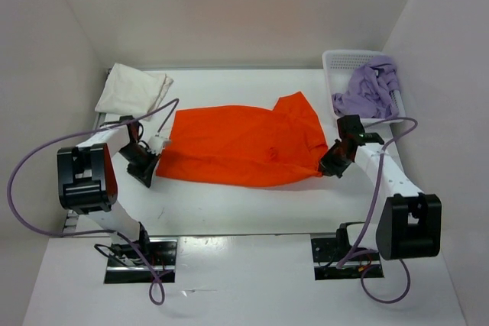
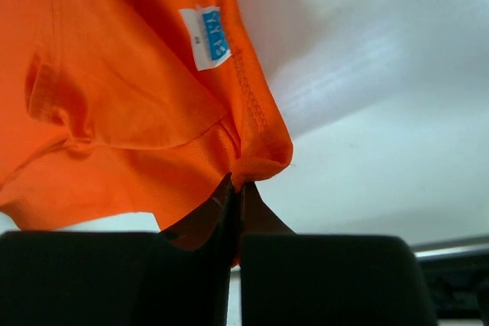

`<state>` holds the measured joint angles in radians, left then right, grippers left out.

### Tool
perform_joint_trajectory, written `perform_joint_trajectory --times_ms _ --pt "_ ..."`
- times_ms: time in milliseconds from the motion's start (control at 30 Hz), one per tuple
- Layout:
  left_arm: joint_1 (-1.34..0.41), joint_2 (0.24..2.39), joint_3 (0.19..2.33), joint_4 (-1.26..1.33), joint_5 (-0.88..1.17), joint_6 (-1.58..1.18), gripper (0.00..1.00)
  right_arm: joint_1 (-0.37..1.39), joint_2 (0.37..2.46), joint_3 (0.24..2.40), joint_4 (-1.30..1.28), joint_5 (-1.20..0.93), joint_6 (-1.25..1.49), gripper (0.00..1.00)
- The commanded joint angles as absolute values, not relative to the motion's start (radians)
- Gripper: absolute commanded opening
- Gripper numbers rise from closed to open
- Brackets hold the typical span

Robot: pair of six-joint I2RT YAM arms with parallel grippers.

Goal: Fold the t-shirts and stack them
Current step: Fold the flattened tshirt in 1/3 of the way

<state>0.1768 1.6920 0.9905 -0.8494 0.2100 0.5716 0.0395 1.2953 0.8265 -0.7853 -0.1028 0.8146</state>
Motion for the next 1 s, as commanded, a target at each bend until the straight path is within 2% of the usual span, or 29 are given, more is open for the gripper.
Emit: perform_joint_trajectory --times_ms 0,67,167,267,333,467,567,667,700,733,867,933,967 --pt "0.186 1.624 1.000 -0.977 0.221 0.626 0.00 0.049 1.233 0.845 -0.948 -0.112 0.810 0.04" --pt "0.186 1.614 1.018 -0.950 0.235 0.588 0.28 0.049 1.233 0.859 -0.963 -0.100 0.810 0.05" --pt "0.196 1.635 1.071 -0.878 0.287 0.546 0.52 0.049 1.242 0.859 -0.963 -0.089 0.810 0.05" --pt "0.196 1.673 1.130 -0.862 0.389 0.499 0.64 0.049 1.233 0.859 -0.963 -0.089 0.799 0.05" --pt "0.196 1.716 1.131 -0.841 0.423 0.476 0.90 0.049 1.218 0.859 -0.963 -0.080 0.799 0.05" --pt "0.187 1.825 1.141 -0.766 0.354 0.431 0.96 0.049 1.204 0.859 -0.963 -0.080 0.799 0.05" --pt "0.166 1.876 1.141 -0.765 0.345 0.442 0.96 0.058 1.193 0.859 -0.954 -0.080 0.799 0.05" --pt "0.115 1.914 1.128 -0.765 0.304 0.451 0.83 0.058 1.184 0.859 -0.954 -0.080 0.808 0.05" --pt "0.115 1.933 1.118 -0.765 0.304 0.451 0.62 0.058 1.175 0.859 -0.954 -0.080 0.808 0.05" --pt "0.100 1.933 1.118 -0.765 0.304 0.451 0.52 0.058 1.175 0.859 -0.954 -0.080 0.808 0.05" --pt "0.051 1.938 1.097 -0.765 0.313 0.462 0.25 0.058 1.175 0.859 -0.963 -0.069 0.808 0.05" --pt "0.038 1.928 1.097 -0.775 0.304 0.472 0.19 0.058 1.166 0.859 -0.963 -0.069 0.808 0.05" --pt "0.029 1.919 1.097 -0.784 0.304 0.472 0.10 0.058 1.166 0.859 -0.963 -0.069 0.808 0.04"
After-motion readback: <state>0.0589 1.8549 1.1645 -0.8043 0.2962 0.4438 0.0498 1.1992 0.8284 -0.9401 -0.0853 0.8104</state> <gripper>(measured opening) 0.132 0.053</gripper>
